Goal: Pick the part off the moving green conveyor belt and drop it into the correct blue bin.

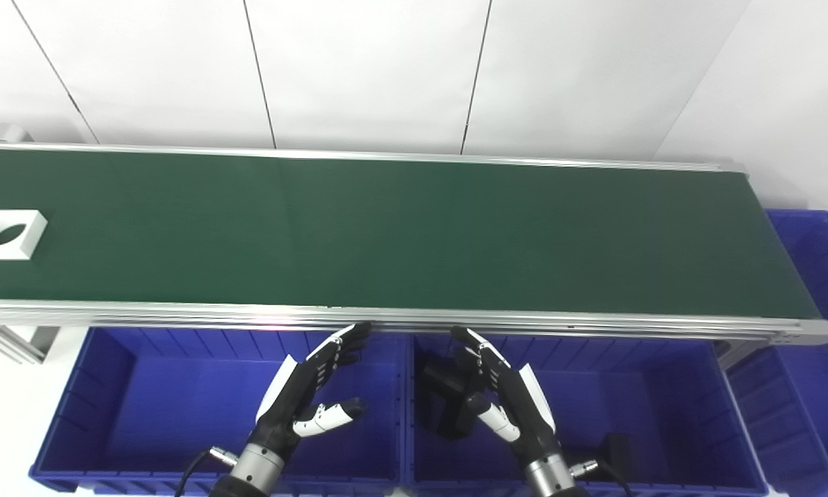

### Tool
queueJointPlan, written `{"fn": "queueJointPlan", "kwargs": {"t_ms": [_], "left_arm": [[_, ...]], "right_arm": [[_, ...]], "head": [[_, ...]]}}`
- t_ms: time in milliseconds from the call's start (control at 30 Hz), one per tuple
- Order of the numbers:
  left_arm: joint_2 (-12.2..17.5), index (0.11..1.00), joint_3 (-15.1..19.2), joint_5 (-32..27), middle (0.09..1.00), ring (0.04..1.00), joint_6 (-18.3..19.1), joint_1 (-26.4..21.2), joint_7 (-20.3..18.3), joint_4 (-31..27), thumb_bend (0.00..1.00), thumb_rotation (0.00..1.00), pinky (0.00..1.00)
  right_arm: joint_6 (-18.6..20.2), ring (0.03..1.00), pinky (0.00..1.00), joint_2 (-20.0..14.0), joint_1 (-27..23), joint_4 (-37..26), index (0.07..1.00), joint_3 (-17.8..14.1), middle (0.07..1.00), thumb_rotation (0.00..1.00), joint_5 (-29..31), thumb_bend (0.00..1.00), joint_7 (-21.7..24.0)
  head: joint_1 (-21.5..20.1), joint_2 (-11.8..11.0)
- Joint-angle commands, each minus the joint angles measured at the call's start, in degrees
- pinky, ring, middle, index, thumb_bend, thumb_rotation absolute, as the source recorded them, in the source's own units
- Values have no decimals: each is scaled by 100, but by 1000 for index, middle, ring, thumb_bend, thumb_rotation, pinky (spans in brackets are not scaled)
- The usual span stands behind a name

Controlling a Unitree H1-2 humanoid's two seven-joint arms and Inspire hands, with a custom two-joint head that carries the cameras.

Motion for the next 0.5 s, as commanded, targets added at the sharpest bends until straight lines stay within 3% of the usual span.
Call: {"fn": "queueJointPlan", "kwargs": {"t_ms": [0, 33, 133, 167, 467], "left_arm": [[27, 857, -5, 44, 889, 873, -191, -1, 82, -139, 961, 754, 835], [34, 856, -22, 111, 889, 872, -191, 15, 167, -164, 961, 759, 833], [31, 852, -41, 125, 887, 874, -191, 68, 263, -238, 955, 958, 816], [28, 852, -42, 104, 887, 874, -191, 82, 272, -252, 953, 979, 814], [14, 843, -51, 76, 880, 867, -191, 96, 276, -268, 969, 1000, 807]], "right_arm": [[-206, 844, 803, 15, -48, -144, 879, -7, 895, 931, 31, 933, 26], [-206, 845, 804, 16, -49, -146, 879, -5, 895, 933, 29, 931, 20], [-206, 846, 802, 19, -52, -137, 881, 0, 895, 975, 36, 938, 18], [-206, 846, 803, 23, -51, -136, 883, -3, 897, 988, 50, 943, 26], [-206, 844, 810, 24, -37, -146, 879, -3, 897, 1000, 35, 932, 8]], "head": [[10, 7], [17, 9], [17, 6], [17, 6], [30, -8]]}}
